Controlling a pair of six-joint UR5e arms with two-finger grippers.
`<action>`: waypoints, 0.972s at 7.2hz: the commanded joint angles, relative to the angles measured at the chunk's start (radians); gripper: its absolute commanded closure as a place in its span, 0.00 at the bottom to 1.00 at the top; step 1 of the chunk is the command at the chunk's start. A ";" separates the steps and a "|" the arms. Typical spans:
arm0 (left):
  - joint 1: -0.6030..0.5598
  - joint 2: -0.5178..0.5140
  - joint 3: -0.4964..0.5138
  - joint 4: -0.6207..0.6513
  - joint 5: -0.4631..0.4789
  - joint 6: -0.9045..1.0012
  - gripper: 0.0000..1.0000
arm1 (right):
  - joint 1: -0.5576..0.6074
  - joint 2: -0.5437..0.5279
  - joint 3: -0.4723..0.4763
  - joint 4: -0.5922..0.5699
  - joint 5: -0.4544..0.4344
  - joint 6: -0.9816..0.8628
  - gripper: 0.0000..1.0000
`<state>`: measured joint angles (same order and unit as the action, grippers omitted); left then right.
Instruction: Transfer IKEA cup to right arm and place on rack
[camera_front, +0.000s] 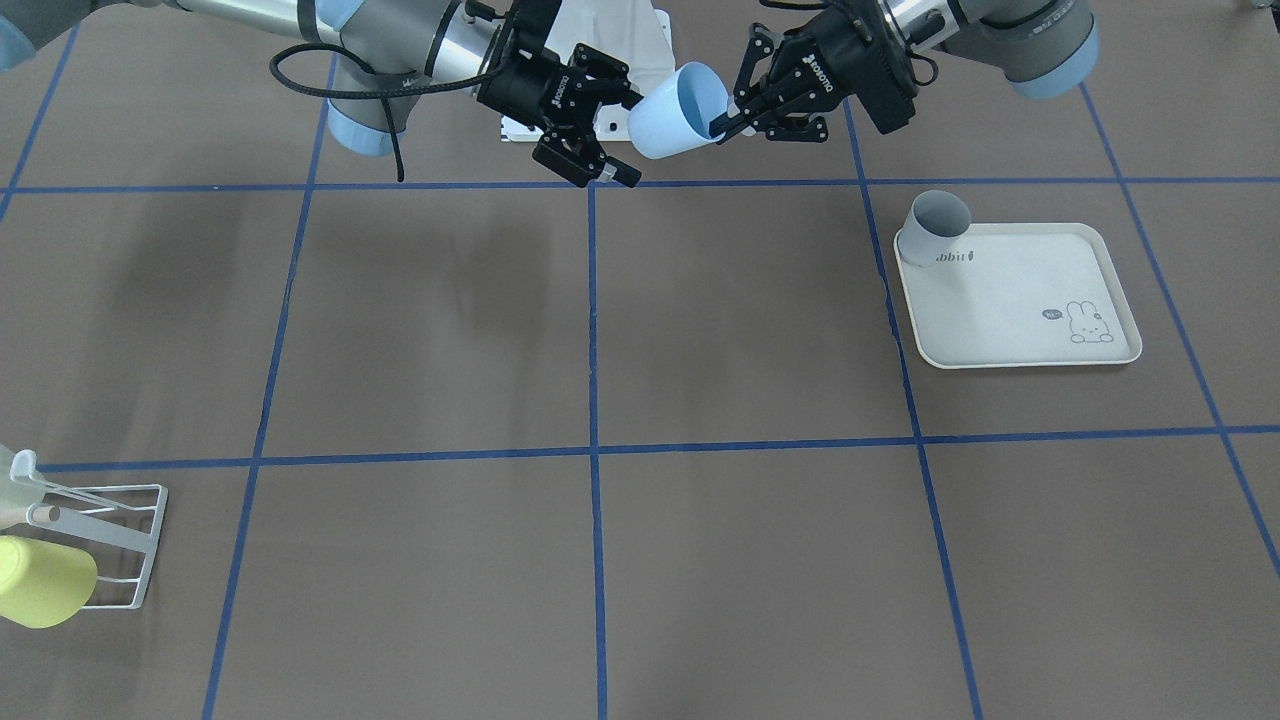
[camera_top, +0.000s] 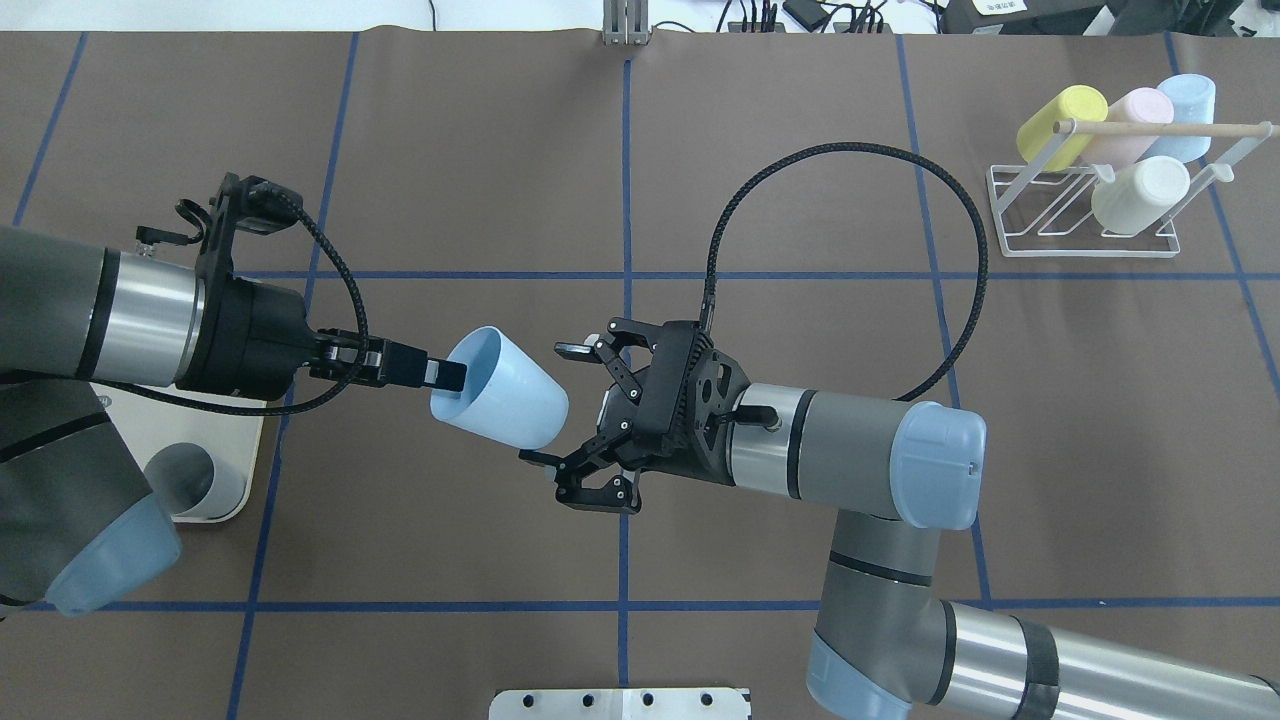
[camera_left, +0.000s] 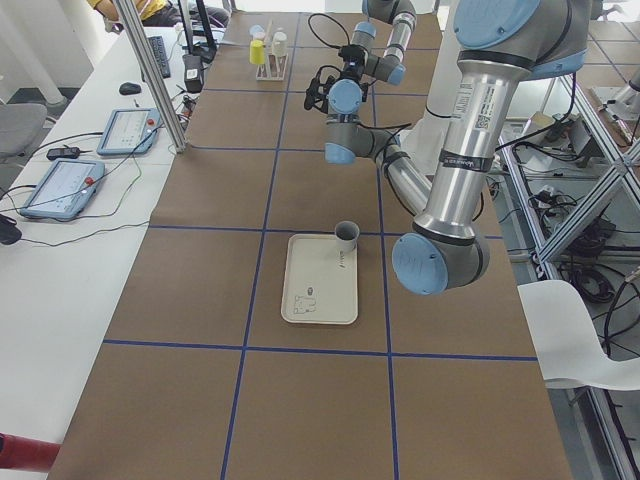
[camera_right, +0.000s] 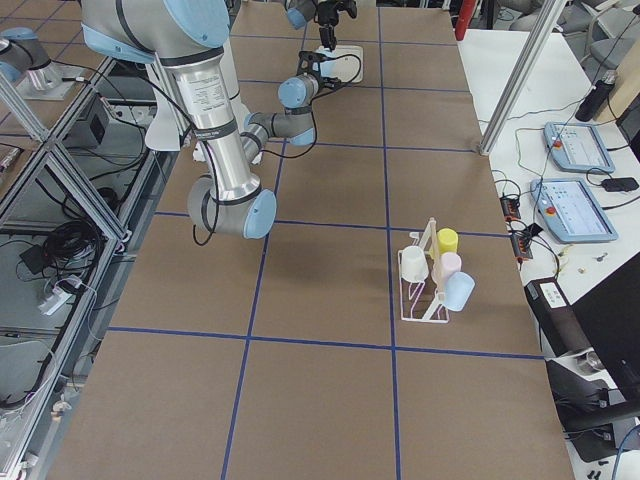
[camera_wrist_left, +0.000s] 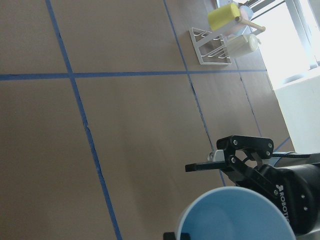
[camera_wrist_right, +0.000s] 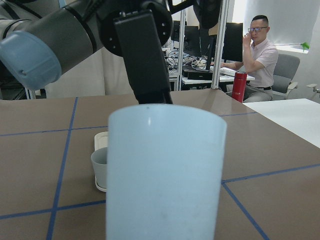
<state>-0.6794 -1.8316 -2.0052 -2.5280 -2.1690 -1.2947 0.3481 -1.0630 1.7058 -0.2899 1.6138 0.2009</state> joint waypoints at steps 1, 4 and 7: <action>0.007 0.000 0.000 0.000 0.003 0.000 1.00 | -0.001 0.003 0.001 0.000 0.000 0.000 0.02; 0.017 0.000 0.000 0.000 0.021 0.000 1.00 | -0.001 0.005 0.003 0.000 0.000 0.002 0.15; 0.017 0.000 0.000 0.000 0.021 0.000 1.00 | -0.003 0.005 0.003 0.000 0.001 0.000 0.23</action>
<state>-0.6628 -1.8305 -2.0049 -2.5280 -2.1476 -1.2947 0.3463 -1.0585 1.7088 -0.2899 1.6148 0.2011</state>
